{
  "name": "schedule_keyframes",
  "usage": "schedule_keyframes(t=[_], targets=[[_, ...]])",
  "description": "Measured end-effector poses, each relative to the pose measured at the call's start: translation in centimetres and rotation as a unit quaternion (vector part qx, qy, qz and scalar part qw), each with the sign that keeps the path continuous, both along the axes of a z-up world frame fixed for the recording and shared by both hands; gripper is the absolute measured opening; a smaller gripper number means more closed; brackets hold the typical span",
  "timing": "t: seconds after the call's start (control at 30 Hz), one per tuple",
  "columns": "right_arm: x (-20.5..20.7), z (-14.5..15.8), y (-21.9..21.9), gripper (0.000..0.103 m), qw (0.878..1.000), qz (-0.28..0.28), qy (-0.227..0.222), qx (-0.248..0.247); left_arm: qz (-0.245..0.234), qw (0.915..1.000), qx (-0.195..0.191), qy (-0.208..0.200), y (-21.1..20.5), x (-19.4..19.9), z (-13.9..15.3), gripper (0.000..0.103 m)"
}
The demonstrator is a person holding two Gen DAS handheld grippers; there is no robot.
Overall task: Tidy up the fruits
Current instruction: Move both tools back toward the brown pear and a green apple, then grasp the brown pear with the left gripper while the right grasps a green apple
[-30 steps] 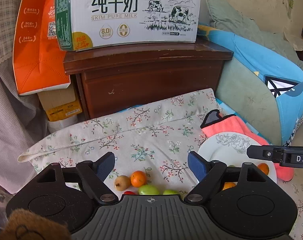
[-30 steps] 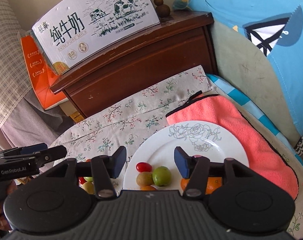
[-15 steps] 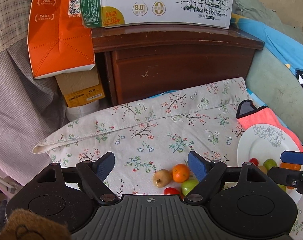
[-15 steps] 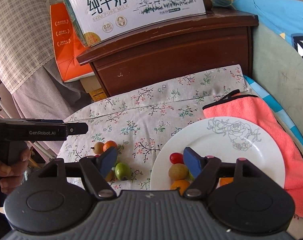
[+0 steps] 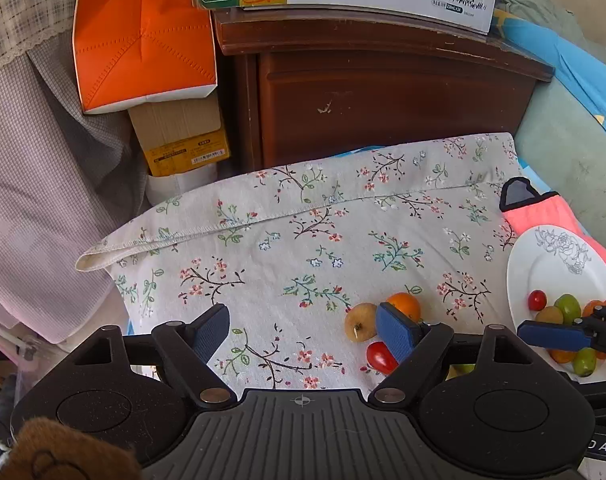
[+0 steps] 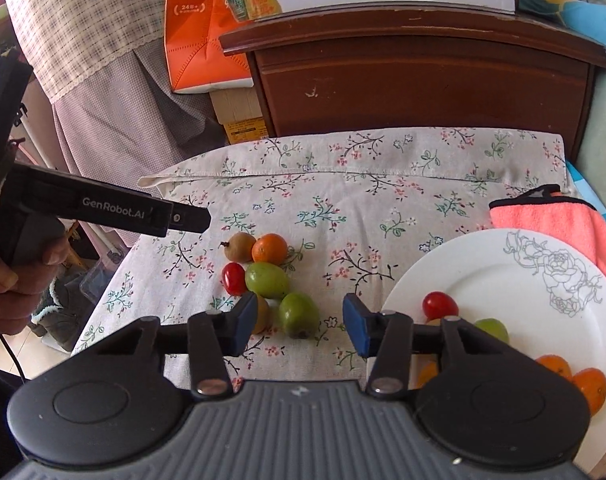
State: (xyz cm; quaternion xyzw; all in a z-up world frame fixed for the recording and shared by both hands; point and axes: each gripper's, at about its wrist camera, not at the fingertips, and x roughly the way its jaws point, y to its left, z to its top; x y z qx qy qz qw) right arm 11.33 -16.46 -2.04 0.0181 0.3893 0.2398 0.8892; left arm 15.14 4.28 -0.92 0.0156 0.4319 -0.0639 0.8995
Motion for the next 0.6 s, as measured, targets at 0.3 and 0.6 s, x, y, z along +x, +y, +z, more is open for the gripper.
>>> schedule_keyframes(t=[0.3,0.6], targets=[[0.9,-1.8,1.2,0.043,1.0,-0.002,0.016,-0.022,-0.026,0.9995,0.014,-0.009,-0.6,-0.1,-1.1,0.08],[1.2,-2.7,1.6,0.027,0.999,-0.004,0.028,-0.03,-0.062,0.998,-0.003,-0.011,-1.0,0.5,-2.3,0.067]])
